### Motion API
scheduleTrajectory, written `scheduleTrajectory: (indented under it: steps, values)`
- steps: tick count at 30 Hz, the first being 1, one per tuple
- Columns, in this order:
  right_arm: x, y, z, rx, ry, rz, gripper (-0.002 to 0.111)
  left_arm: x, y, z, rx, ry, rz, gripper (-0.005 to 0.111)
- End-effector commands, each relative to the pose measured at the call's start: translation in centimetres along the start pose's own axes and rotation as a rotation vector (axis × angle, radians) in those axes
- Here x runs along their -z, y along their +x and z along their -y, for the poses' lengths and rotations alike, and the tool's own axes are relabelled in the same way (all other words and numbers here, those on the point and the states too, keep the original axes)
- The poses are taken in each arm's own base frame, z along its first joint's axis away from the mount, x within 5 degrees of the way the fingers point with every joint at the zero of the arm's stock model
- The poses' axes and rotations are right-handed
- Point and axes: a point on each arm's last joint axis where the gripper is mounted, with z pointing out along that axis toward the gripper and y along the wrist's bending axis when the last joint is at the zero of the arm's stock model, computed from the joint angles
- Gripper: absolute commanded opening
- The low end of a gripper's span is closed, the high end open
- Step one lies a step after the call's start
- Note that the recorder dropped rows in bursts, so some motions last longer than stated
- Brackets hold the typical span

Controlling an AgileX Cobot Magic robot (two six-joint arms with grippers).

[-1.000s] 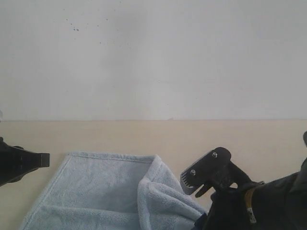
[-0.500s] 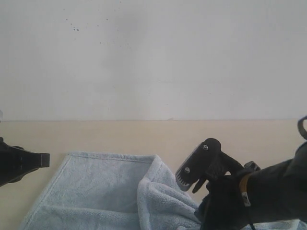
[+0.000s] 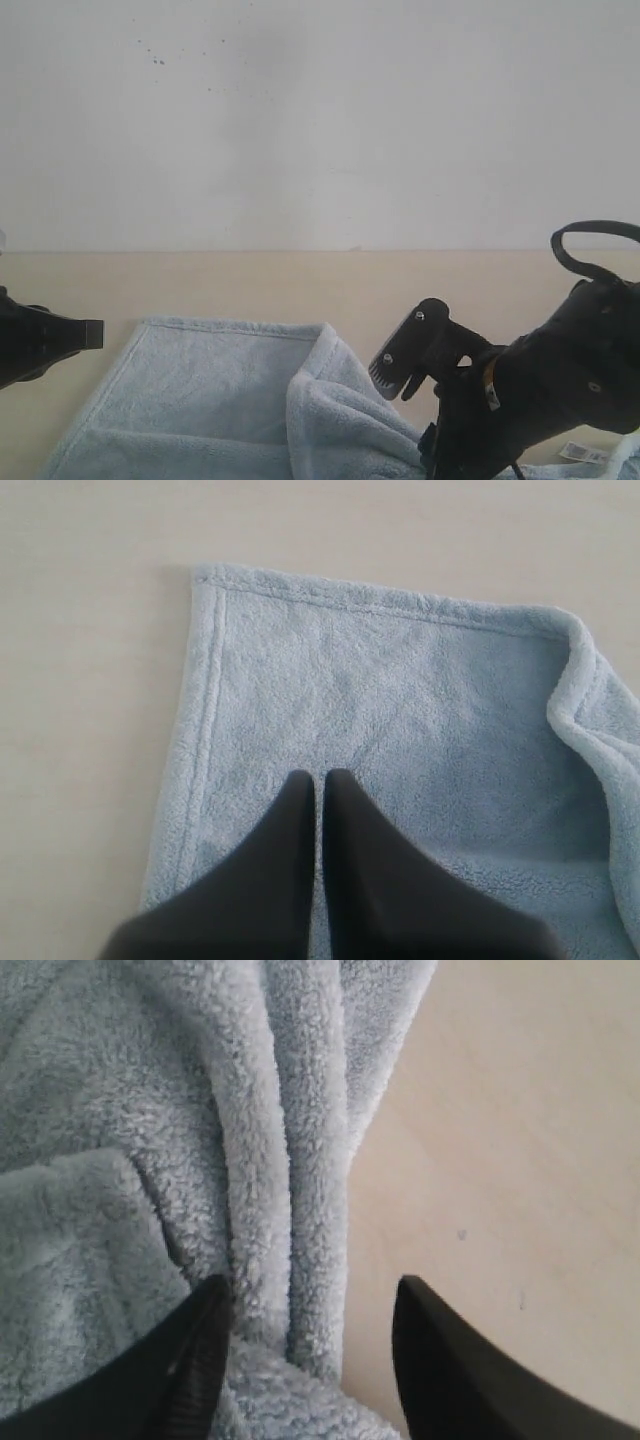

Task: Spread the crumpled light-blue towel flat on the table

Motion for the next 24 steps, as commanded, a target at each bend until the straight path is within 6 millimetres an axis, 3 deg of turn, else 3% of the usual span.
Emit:
scheduleTrajectory:
  steps: [1,7,18,24]
  values:
    - [-0.5,0.2,0.1,-0.005,-0.008,-0.025,0.051,0.1,0.0,0.1,0.003,0.0,0.01,0.004]
    - [-1.3,0.7,-0.9,0.003,-0.049,-0.104,0.051,0.1,0.0,0.1,0.003,0.0,0.01,0.004]
    - [0.5,0.4,-1.9,-0.034,-0.081,-0.109,0.051,0.1,-0.1,0.0,0.003,-0.005,0.016,0.004]
    - [2.9,0.3,-1.9,-0.035,-0.099,-0.083,0.051,0.1,-0.1,0.0,0.003,-0.005,0.016,0.004]
